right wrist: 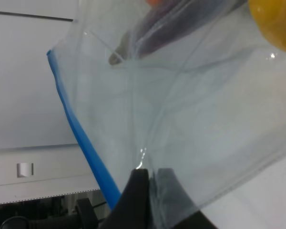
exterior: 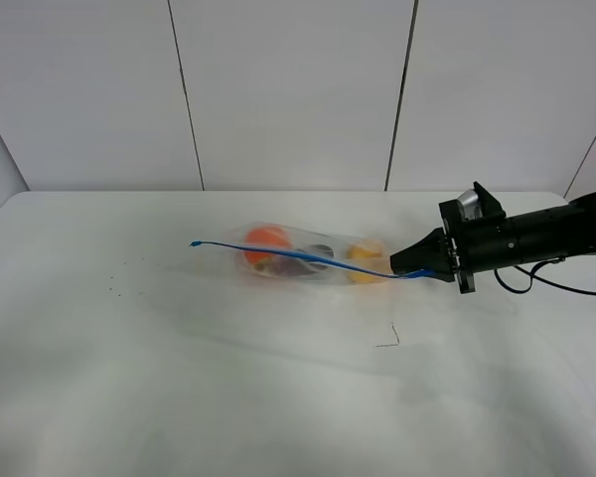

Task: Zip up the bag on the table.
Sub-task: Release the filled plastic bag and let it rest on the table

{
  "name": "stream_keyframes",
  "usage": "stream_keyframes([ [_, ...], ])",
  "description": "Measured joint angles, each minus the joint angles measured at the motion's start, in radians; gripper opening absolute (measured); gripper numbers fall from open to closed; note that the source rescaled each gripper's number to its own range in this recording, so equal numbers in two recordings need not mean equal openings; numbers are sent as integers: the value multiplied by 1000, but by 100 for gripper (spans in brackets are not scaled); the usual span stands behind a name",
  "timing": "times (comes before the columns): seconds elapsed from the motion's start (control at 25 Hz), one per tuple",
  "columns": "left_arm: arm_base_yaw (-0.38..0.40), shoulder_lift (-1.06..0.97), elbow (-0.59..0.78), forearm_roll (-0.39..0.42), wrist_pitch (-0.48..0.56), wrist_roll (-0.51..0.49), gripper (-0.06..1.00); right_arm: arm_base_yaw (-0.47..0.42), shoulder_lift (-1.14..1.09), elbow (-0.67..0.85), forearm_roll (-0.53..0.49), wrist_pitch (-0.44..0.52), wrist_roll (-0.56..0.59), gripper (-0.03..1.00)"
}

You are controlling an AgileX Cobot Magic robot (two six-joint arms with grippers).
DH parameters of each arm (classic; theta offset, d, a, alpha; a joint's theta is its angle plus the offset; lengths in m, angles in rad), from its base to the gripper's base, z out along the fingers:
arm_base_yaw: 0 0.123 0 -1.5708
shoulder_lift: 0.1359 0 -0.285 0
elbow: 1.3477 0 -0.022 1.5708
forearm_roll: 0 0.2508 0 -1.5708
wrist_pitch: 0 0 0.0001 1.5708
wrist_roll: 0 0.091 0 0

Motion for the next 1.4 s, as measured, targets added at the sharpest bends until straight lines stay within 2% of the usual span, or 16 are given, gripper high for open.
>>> stream_keyframes([
  [0.48,0,0,0,2,0,1,100,0,0,0,-1,0,-2,0],
  [0.56,0,0,0,2,0,1,100,0,0,0,-1,0,-2,4],
  [0.6,0,0,0,2,0,1,100,0,0,0,-1,0,-3,10],
  [0.64,0,0,0,2,0,1,100,0,0,0,-1,0,-3,21],
  [0.76,0,0,0,4,0,1,100,0,0,0,1,0,-3,73],
  [0.8,0,0,0,4,0,1,100,0,0,0,4,0,-4,84],
  [0.84,0,0,0,4,0,1,100,0,0,0,5,0,-4,90],
  [0.96,0,0,0,4,0,1,100,0,0,0,9,0,-4,98],
  [1.16,0,0,0,4,0,1,100,0,0,0,16,0,-26,100],
  [1.4,0,0,0,4,0,1,100,0,-5,0,20,-1,12,100],
])
